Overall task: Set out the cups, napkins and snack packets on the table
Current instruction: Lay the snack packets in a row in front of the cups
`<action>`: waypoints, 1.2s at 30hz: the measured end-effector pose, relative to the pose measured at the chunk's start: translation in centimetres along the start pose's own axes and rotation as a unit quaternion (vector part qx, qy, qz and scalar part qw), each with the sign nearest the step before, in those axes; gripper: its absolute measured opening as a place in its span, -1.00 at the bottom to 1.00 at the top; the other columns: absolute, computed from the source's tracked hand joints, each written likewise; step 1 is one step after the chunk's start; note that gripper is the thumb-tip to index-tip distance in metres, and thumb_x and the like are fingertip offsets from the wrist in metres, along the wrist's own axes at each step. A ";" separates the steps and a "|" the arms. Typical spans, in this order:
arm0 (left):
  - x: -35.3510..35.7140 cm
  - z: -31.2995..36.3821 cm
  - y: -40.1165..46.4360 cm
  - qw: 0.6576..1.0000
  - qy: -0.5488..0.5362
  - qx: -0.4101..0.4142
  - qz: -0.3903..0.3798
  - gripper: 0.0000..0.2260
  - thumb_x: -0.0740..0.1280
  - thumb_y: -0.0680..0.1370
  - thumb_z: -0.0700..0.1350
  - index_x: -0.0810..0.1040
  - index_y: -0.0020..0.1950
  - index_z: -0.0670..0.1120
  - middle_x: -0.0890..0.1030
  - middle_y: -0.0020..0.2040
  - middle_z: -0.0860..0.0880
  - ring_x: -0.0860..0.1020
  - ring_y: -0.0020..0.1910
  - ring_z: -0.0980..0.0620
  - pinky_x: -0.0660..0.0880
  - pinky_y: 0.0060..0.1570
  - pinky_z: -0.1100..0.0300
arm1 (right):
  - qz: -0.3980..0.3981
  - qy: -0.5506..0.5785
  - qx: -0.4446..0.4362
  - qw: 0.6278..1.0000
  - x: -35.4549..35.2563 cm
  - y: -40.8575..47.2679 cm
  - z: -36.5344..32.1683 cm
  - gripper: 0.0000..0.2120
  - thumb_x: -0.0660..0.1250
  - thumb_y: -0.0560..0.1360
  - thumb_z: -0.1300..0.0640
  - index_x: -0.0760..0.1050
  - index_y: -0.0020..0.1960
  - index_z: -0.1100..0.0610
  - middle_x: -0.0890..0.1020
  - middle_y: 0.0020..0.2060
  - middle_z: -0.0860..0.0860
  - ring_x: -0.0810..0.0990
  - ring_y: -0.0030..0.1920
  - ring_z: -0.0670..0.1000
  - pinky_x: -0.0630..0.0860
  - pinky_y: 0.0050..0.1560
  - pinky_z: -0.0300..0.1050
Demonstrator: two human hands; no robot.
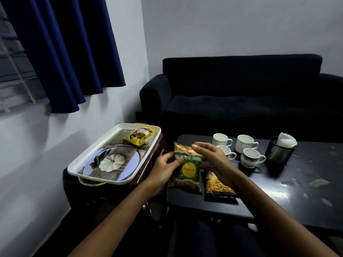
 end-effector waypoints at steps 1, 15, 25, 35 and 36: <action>1.1 -0.1 -0.2 0.999 0.021 -0.008 -0.032 -0.75 0.41 0.49 -0.09 0.60 0.15 -0.09 0.70 -0.02 -0.04 0.68 -0.08 0.05 0.60 -0.16 0.24 | 0.002 -0.016 0.005 1.000 -0.8 -0.2 0.0 -0.48 0.48 0.27 -0.10 0.52 0.16 0.08 0.65 0.03 0.05 0.64 0.01 0.01 0.55 -0.09 -0.10; 12.6 0.6 2.9 0.946 0.303 0.030 -0.116 -0.57 0.43 0.48 -0.04 0.47 0.30 -0.13 0.54 0.26 -0.08 0.50 0.26 -0.05 0.47 0.25 -0.05 | 0.053 -0.208 0.073 0.974 -12.6 -4.4 -1.6 -0.84 0.42 0.43 0.21 0.55 -0.02 0.24 0.64 -0.20 0.09 0.62 -0.25 -0.04 0.57 -0.32 -0.21; 16.4 -5.3 1.7 0.898 0.435 0.024 -0.065 -0.43 0.31 0.52 0.07 0.22 0.48 -0.02 0.25 0.50 -0.05 0.26 0.45 -0.06 0.22 0.39 0.04 | 0.365 0.125 0.139 0.912 -19.4 -8.4 8.4 -0.73 0.30 0.50 0.31 0.41 0.19 0.34 0.53 -0.05 0.26 0.54 -0.29 0.08 0.55 -0.53 -0.23; 17.2 -7.7 2.7 0.848 0.525 0.043 -0.066 -0.42 0.21 0.57 0.10 0.12 0.54 -0.01 -0.03 0.58 0.02 -0.05 0.55 -0.05 -0.04 0.49 -0.03 | 0.343 -0.296 0.152 0.878 -20.6 -9.1 9.2 -0.68 0.44 0.38 0.02 0.46 0.04 0.13 0.50 0.07 0.17 0.56 0.03 0.20 0.47 0.04 0.02; 17.1 -7.7 2.9 0.847 0.526 0.044 -0.060 -0.43 0.19 0.58 0.09 0.09 0.54 0.00 -0.04 0.59 0.02 -0.06 0.55 -0.04 -0.06 0.49 -0.03 | 0.342 -0.325 0.124 0.873 -20.5 -9.0 8.8 -0.67 0.43 0.40 0.04 0.46 0.09 0.13 0.47 0.11 0.17 0.53 0.09 0.20 0.44 0.07 0.01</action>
Point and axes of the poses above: each hand's wrist, its own y-axis towards the middle knuckle, its own x-axis out of the palm, z = x × y, the point moved 4 cm from there along y, towards the middle knuckle
